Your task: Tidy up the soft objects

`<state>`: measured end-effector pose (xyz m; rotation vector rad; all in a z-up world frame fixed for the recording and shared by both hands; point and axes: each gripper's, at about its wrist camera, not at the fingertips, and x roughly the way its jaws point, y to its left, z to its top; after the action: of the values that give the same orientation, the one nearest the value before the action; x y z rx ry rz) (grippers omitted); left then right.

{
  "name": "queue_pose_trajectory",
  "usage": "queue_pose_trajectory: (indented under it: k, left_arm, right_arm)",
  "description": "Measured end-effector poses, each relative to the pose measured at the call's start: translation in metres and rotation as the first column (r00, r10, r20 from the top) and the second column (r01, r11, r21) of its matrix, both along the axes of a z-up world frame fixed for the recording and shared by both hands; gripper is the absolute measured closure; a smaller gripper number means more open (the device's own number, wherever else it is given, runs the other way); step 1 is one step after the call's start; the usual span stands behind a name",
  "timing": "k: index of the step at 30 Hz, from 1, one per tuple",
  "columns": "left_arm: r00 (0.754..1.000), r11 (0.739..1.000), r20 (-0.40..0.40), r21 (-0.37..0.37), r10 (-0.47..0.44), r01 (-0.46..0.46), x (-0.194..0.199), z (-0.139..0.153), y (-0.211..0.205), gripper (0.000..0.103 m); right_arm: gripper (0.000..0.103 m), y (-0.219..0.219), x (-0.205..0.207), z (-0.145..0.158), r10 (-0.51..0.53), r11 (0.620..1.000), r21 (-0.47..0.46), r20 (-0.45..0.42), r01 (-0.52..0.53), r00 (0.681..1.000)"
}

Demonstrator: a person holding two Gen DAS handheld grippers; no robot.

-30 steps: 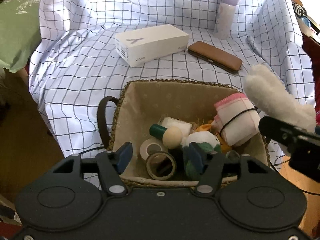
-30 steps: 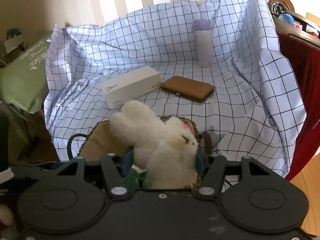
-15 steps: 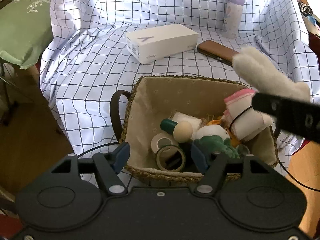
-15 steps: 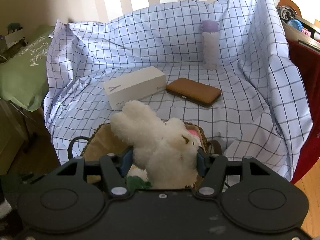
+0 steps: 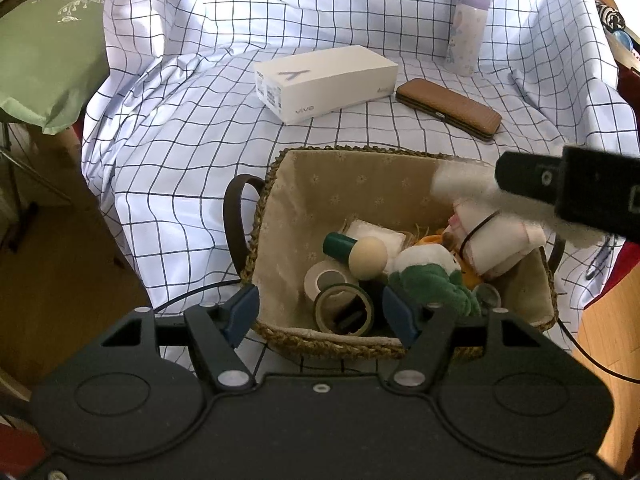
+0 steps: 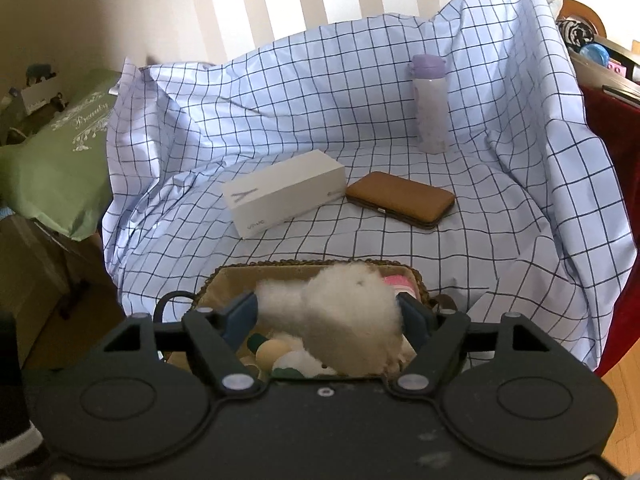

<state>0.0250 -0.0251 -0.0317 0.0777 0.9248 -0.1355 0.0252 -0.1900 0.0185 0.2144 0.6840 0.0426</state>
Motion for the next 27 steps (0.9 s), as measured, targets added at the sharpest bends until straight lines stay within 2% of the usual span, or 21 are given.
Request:
queue_pose_trajectory:
  k: [10,21,25,27]
  left_arm:
    - [1.000,1.000,0.006,0.002,-0.001,0.001,-0.001,0.000,-0.001,0.038]
    - [1.000,1.000,0.030,0.009,0.002,-0.002,-0.007,0.006,0.000,0.037]
    - [0.999,1.000,0.041,0.014,0.002,-0.002,-0.009,0.008,0.000,0.028]
    - [0.999,1.000,0.047,0.020,0.002,-0.003,-0.010,0.009,-0.001,0.028]
  right_arm:
    - [0.028,0.004,0.003,0.005,0.007,1.000,-0.004,0.018,-0.007,1.000]
    - [0.027,-0.016,-0.023,0.001,-0.085,0.991,-0.104,0.002,0.085,0.996]
    - [0.022,-0.023,-0.034,0.000,-0.112,0.986,-0.122,-0.005,0.110,0.994]
    - [0.021,-0.025,-0.036,-0.001,-0.123,0.985,-0.123,-0.012,0.121,0.992]
